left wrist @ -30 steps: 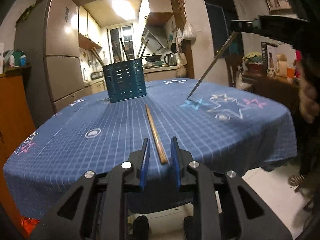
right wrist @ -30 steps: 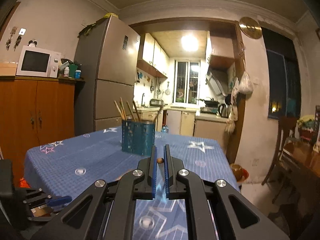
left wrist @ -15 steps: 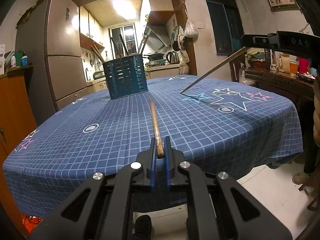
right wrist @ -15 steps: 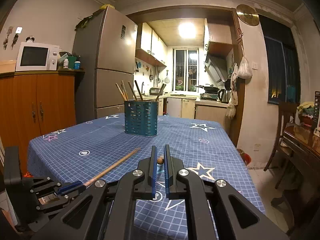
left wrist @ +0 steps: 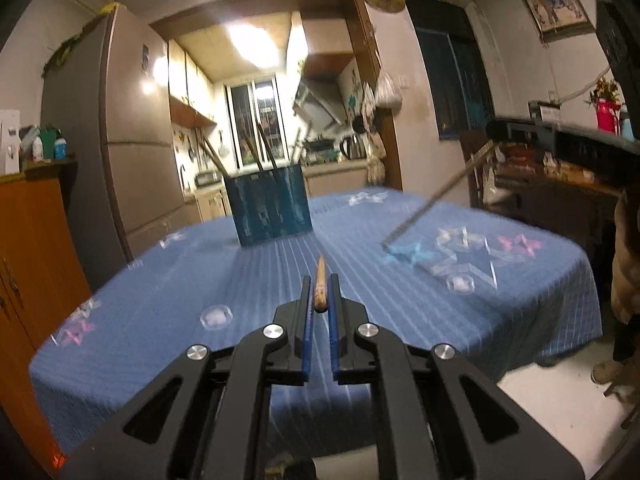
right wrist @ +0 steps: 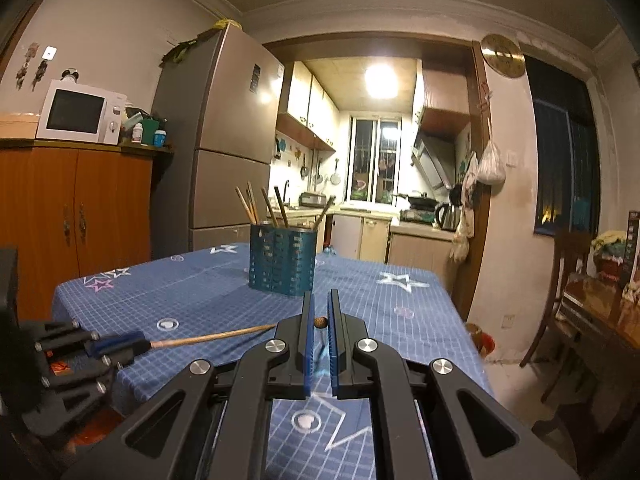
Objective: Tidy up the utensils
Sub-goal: 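Lift both held chopsticks and carry them over the teal holder, then lower both held chopsticks into the teal holder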
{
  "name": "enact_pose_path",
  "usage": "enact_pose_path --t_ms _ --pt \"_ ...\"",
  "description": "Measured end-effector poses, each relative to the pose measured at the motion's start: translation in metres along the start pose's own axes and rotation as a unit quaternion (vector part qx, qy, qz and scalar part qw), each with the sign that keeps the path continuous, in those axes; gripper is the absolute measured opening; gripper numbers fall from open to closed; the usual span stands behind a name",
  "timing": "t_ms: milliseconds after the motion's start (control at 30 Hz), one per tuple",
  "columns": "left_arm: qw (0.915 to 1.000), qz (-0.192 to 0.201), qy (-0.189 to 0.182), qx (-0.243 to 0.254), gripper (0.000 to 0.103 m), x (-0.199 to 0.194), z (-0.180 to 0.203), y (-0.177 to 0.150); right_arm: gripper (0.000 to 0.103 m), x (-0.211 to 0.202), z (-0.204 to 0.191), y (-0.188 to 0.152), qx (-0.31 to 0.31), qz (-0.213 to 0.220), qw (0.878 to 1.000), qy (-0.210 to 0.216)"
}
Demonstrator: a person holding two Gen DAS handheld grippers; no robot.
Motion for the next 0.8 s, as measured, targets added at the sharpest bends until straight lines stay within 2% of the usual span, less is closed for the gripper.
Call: enact_pose_path --t_ms 167,333,633,800 --pt "0.9986 0.049 0.014 0.009 0.005 0.008 -0.009 0.043 0.007 0.006 0.008 0.026 -0.017 0.021 1.0 -0.001" --pt "0.9964 0.08 0.024 0.012 0.005 0.024 -0.016 0.081 0.007 0.021 0.015 0.053 -0.032 0.029 0.999 0.002" --pt "0.9966 0.078 0.023 0.01 0.005 0.06 -0.03 0.122 0.007 0.06 0.029 0.091 -0.019 0.019 0.999 0.03" --pt "0.9985 0.055 0.002 0.003 0.005 0.078 -0.043 0.146 0.007 0.079 0.041 0.114 0.013 0.01 0.999 0.05"
Point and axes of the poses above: each gripper's, at about its wrist camera, not at the fingertips, and x roughly the way its jaws point, z to its right, y to its top, the point moved 7 cm from there along x, roughly the way its jaws point, and after that the axes turned 8 degrees about y, right-handed, at the moved point
